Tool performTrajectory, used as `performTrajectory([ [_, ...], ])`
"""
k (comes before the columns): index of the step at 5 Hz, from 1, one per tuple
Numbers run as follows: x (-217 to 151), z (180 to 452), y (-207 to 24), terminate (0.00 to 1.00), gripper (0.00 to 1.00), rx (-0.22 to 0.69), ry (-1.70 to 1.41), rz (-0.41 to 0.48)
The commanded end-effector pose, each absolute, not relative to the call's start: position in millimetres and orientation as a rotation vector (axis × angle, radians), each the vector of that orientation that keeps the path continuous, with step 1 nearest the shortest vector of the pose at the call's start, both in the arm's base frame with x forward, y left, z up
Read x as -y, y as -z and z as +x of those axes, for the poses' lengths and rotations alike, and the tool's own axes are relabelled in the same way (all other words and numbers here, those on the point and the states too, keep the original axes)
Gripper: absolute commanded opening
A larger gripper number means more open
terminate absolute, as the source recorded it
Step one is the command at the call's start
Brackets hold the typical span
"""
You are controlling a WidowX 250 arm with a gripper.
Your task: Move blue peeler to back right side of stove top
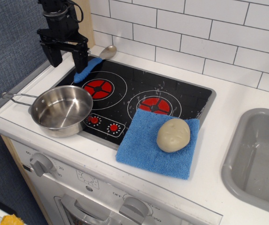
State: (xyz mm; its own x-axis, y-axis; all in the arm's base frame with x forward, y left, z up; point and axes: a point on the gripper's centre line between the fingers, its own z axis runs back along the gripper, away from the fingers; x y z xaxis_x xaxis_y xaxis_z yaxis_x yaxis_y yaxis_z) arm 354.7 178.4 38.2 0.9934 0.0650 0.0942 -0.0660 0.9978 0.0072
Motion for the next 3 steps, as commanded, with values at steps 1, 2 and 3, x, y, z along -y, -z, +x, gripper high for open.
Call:
performTrajectory([
  [1, -169.0, 370.6, -33.5, 0.00, 1.00, 0.131, -0.067, 0.024],
  [2, -171.7, 370.3, -19.7, 0.00, 1.00, 0.091, -0.090, 0.029],
  [3, -170.6, 370.4, -12.4, 0.00, 1.00, 0.062, -0.097, 0.032],
])
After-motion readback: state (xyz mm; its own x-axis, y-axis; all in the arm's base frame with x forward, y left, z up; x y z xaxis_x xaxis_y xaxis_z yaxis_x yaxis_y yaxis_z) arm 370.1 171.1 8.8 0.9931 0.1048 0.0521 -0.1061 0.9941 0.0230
